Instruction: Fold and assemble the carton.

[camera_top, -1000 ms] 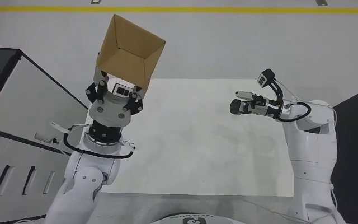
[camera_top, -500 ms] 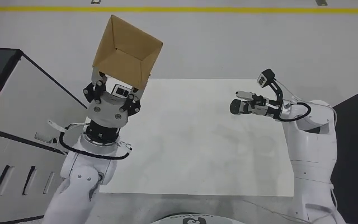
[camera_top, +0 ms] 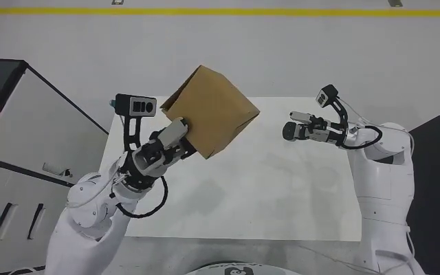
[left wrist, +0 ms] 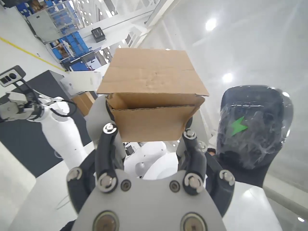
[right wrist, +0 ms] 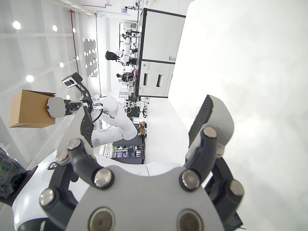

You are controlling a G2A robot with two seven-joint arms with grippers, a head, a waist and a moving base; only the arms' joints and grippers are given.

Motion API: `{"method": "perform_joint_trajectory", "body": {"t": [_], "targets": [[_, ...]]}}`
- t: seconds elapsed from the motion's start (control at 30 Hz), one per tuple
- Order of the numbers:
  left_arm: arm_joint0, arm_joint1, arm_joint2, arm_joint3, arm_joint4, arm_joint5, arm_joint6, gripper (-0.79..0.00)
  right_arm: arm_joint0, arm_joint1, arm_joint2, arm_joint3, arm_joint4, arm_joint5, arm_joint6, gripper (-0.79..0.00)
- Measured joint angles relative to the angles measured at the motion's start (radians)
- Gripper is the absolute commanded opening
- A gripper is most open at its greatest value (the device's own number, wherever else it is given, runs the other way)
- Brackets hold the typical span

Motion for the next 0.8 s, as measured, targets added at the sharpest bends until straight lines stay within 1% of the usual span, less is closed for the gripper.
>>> {"method": "perform_joint_trajectory", "body": {"t": [0.13, 0.2, 0.3, 0.37, 0.47, 0.6, 0.73, 0.77, 0.8], "targets": [[0.000, 0.000, 0.000, 0.000, -0.013, 0.001, 0.001, -0.785, 0.000, 0.000, 0.000, 0.000, 0.000, 0.000, 0.000, 0.000], [-0.014, 0.002, -0.007, -0.011, 0.006, -0.010, -0.017, -0.785, 0.000, 0.000, 0.000, 0.000, 0.000, 0.000, 0.000, 0.000], [-0.050, 0.005, -0.023, -0.009, 0.135, -0.091, -0.100, -0.785, 0.000, 0.000, 0.000, 0.000, 0.000, 0.000, 0.000, 0.000], [-0.076, 0.009, -0.047, 0.000, 0.255, -0.143, -0.156, -0.785, 0.000, 0.000, 0.000, 0.000, 0.000, 0.000, 0.000, 0.000], [-0.100, 0.014, -0.068, 0.009, 0.387, -0.201, -0.219, -0.785, 0.000, 0.000, 0.000, 0.000, 0.000, 0.000, 0.000, 0.000], [-0.131, 0.018, -0.084, 0.014, 0.490, -0.286, -0.247, -0.785, 0.000, 0.000, 0.000, 0.000, 0.000, 0.000, 0.000, 0.000], [-0.161, 0.018, -0.091, 0.015, 0.590, -0.418, -0.224, -0.785, 0.000, 0.000, 0.000, 0.000, 0.000, 0.000, 0.000, 0.000], [-0.162, 0.018, -0.089, 0.015, 0.601, -0.440, -0.219, -0.785, 0.000, 0.000, 0.000, 0.000, 0.000, 0.000, 0.000, 0.000], [-0.162, 0.018, -0.088, 0.015, 0.601, -0.440, -0.219, -0.785, 0.000, 0.000, 0.000, 0.000, 0.000, 0.000, 0.000, 0.000]]}}
